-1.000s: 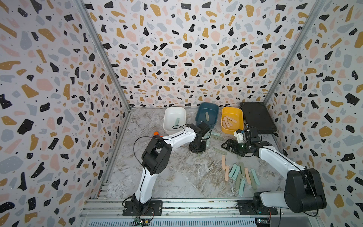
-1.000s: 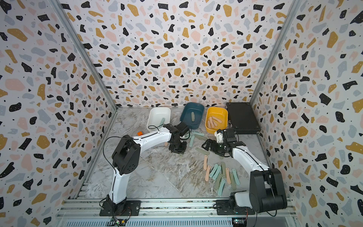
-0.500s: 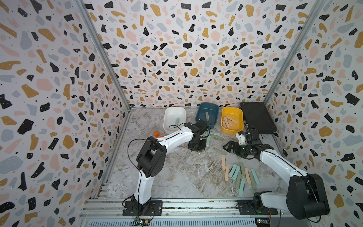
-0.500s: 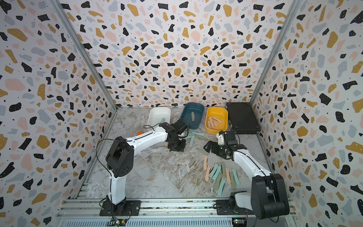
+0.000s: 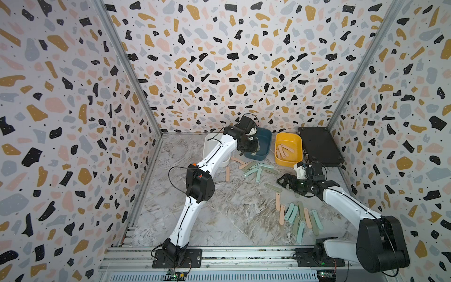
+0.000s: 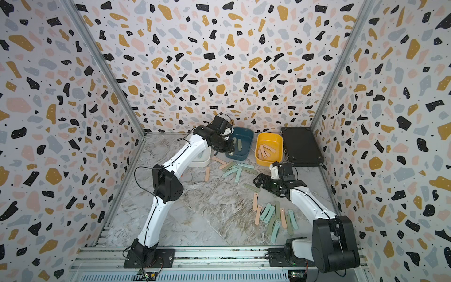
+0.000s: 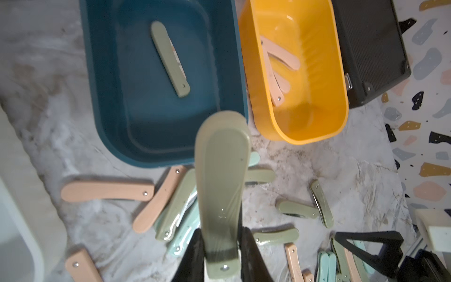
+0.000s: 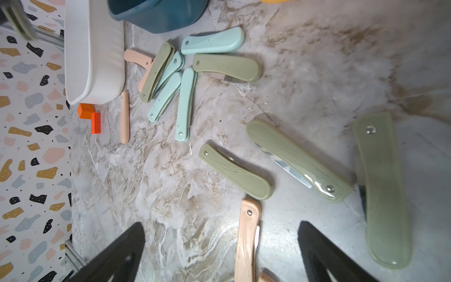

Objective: Place the fruit knives into the storage box by color
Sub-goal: Place the fruit knife in the storage box.

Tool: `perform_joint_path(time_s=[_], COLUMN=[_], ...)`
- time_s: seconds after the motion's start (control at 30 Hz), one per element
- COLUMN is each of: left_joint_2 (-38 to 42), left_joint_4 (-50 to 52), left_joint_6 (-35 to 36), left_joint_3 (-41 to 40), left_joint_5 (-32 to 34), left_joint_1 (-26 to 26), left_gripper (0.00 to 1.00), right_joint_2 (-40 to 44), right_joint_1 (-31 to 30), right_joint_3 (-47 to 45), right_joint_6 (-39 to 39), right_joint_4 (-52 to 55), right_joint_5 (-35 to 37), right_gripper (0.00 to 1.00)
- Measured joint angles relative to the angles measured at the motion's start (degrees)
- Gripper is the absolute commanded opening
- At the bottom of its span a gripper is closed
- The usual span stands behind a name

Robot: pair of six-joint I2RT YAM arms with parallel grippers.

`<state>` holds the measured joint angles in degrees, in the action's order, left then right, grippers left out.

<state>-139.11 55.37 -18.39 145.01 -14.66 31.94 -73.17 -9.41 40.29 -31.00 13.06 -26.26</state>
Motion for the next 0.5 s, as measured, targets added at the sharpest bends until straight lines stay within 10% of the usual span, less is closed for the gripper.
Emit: perform_joint_path(time_s=[0.5], left_joint_2=[-12.17], left_joint_4=[-18.75], left_joint_6=[-1.36], left_joint_3=[4.13], left_joint_5=[-2.05], left_joint_1=[-3.28], left_gripper=[0.00], right_joint_2=[0.00], right_joint_1=[0.02], right_joint_3=[-1.66], right_joint_6=[-1.75], right_joint_4=[-3.41], right_joint_5=[-2.71], right_gripper=[1.00])
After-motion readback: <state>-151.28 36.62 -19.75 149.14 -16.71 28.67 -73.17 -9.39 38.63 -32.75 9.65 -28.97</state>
